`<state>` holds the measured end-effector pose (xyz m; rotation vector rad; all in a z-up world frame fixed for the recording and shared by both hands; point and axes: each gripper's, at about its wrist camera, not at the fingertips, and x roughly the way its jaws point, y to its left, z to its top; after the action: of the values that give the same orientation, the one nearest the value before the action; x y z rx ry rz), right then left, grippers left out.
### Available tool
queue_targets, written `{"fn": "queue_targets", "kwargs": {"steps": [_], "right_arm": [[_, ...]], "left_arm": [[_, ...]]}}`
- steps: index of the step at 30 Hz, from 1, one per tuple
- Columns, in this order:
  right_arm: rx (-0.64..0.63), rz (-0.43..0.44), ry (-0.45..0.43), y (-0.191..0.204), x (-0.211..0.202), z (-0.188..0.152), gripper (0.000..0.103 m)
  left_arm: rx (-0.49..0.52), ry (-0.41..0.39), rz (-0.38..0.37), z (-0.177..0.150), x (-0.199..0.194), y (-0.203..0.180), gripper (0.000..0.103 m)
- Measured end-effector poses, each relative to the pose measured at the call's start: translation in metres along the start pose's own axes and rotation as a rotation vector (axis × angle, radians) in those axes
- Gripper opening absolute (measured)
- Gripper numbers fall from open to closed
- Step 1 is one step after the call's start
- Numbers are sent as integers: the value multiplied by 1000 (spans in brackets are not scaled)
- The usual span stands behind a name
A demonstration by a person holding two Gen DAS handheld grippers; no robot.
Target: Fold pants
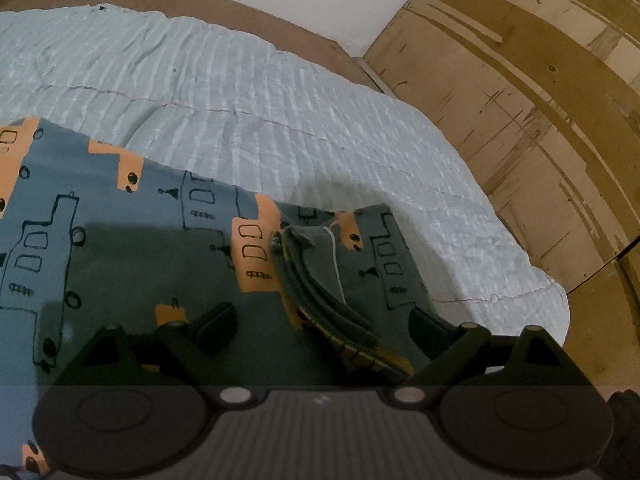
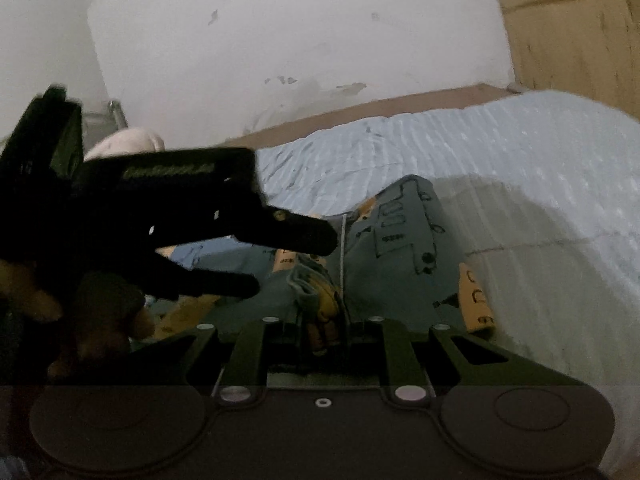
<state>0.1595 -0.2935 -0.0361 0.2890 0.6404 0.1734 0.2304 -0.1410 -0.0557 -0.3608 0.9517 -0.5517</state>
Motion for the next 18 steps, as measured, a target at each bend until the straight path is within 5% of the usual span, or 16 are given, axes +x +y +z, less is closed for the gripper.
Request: {"fn": "queue_targets", "kwargs": {"steps": [4, 9, 18], "right_arm": [[116, 35, -4, -12, -3, -2, 20], [201, 59, -5, -21, -7, -3, 20], [189, 50, -6, -18, -10, -5, 20]], "left_arm": [[-52, -4, 13, 3, 2, 1, 92], [-149, 1, -8, 7, 6, 1, 67], [-185, -19, 90, 10, 16, -5, 16]]}}
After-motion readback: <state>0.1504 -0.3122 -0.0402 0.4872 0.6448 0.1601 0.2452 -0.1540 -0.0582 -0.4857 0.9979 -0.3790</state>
